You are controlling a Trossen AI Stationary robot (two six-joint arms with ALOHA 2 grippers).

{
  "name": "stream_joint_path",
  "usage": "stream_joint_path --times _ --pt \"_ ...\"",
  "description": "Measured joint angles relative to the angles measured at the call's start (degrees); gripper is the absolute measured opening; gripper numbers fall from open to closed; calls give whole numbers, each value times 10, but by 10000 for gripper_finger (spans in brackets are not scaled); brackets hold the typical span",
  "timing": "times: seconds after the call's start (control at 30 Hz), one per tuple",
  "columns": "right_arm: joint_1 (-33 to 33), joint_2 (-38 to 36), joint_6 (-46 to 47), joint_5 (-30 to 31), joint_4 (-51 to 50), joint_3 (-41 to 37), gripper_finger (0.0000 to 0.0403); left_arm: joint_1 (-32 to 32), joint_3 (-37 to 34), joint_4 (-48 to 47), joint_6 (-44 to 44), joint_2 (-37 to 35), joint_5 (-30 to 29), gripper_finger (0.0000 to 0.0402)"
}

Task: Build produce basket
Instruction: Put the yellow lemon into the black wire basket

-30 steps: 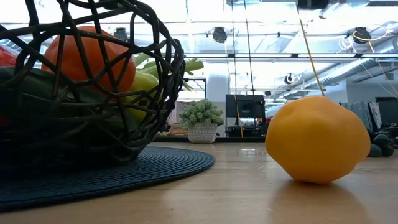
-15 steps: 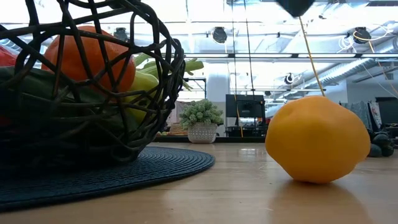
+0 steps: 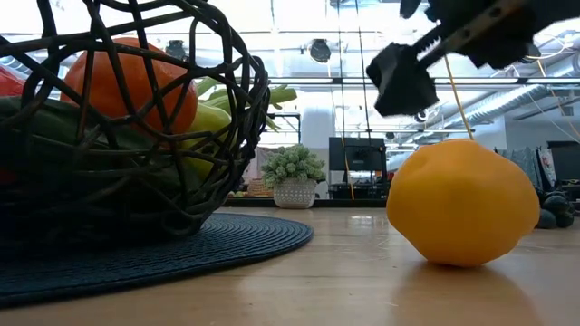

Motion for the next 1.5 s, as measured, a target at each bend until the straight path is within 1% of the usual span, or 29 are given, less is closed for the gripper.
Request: stream_joint_path --times 0.1,0.2,0.3,0.47,0.63,0.8,0.9,1.1,1.23,1.4,1.5 --pt "-4 30 -13 -48 6 0 391 0 0 2 0 0 -8 170" --pt "-6 54 -24 -69 33 0 391 0 0 2 4 0 -8 170" --pt "-6 72 -44 -65 63 0 391 0 0 2 4 0 -8 170" --pt "-8 97 -66 -53 84 0 391 0 0 2 4 0 -8 170" --pt "-8 120 -68 -54 82 0 391 0 0 1 4 0 -8 170" --pt "-9 122 -73 -53 85 0 390 3 0 1 4 0 -8 170" --pt "-10 122 -75 -53 83 0 374 5 0 1 7 0 -8 170" --pt "-10 122 -77 -53 83 0 309 13 0 1 8 0 -9 170" --pt "-10 119 -59 -54 81 0 278 14 0 1 8 0 -9 170" --pt "-10 101 -4 -54 79 0 271 14 0 3 0 0 -8 170" --pt "-10 70 36 -53 69 0 276 13 0 11 2 0 -8 170"
